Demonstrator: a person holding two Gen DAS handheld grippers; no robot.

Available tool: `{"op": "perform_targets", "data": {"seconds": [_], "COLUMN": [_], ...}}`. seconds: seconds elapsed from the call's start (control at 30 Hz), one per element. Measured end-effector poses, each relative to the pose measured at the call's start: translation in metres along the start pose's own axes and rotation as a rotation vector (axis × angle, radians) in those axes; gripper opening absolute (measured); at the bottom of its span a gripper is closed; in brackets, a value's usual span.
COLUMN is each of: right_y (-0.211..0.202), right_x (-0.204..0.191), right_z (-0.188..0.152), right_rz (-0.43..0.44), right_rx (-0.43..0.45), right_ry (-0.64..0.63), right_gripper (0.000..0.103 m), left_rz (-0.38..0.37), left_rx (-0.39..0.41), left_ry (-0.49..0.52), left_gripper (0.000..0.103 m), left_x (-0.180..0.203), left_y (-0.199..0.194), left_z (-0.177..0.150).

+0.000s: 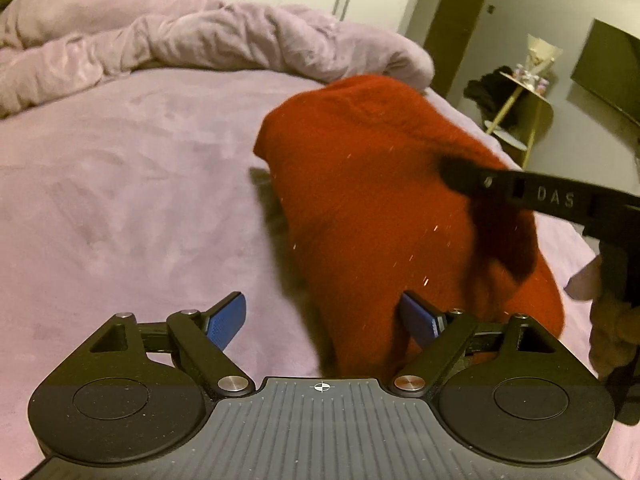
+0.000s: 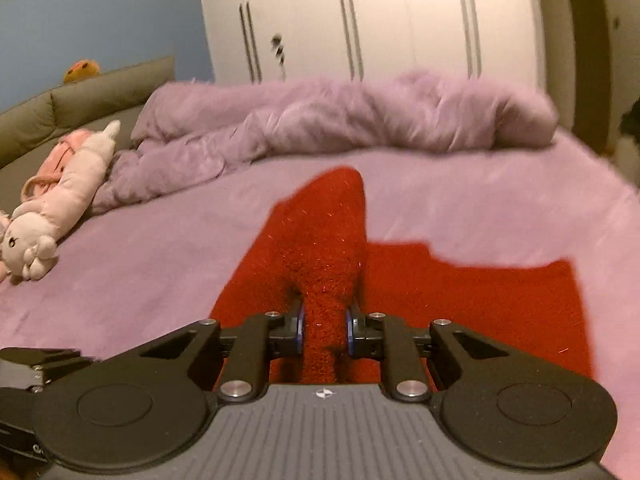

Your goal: Fold small clothes

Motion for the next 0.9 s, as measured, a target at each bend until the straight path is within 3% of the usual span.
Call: {"op": "perform_targets", "data": {"seconds": [0.27, 0.43, 0.57, 0.7, 0.77, 0.9], "right_y": [-0.042, -0.047, -0.032, -0.012, -0.007, -0.029], "right_x": [0.060, 0.097, 0.117, 0.135, 0.145, 0.145], "right_z": [-0.015, -0.040, -0.065, -0.082, -0.079, -0.061], "right_rz": [-0.165, -0.289, -0.350, -0.374, -0.377, -0.340], "right_rx": [0.049, 0.018, -0.057, -0.080, -0.094, -0.057], "right_ry": [0.082, 0.095, 0.089, 0.099, 0.135, 0.196], "right_gripper": [0.016, 0.016, 0.017, 0.021, 0.028, 0.033], "left_rz": [-0.015, -0.049, -0.064, -0.094, -0.095, -0.073], "left_rx": [-0.044, -0.059, -0.084, -0.126, -0.134, -0.136], "left_ry": [0.037, 0.057, 0.072, 0.034, 0.023, 0.044], "left_gripper": [0.089, 0.091, 0.094, 0.096, 0.097, 0.097], "left_x": [0.028, 0.050, 0.063, 0.068, 0.068, 0.070], "left_y": [0.007, 0.016, 0.028, 0.043, 0.049, 0.051], "left_z": [-0.007, -0.007, -0.010, -0.013, -0.012, -0.012]}}
Point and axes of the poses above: each gripper's, at about its wrist camera, not at the fingertips, and y roughly the way its jaws point, x to its right, z to its top, the point moved 6 cm from there along y, roughly the way its jaws point, and after that the axes turned 3 degrees about -z, right-handed, at the moved point
